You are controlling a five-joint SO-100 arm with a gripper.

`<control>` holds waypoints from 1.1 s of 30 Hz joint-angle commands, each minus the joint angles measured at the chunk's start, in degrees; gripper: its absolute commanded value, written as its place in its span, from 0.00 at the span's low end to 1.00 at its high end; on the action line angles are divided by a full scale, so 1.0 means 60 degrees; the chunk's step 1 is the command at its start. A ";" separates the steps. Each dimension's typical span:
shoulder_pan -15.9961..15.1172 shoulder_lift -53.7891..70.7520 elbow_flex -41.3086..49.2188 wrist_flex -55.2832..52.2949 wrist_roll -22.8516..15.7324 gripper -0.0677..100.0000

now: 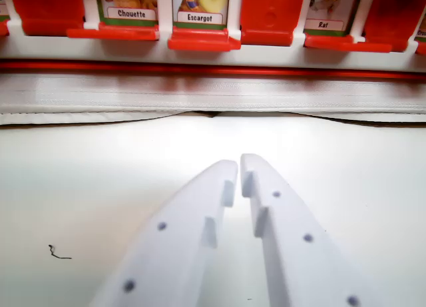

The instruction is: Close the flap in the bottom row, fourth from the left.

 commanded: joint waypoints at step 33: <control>-0.0469 -0.5830 -0.5493 -0.2197 -0.0044 0.00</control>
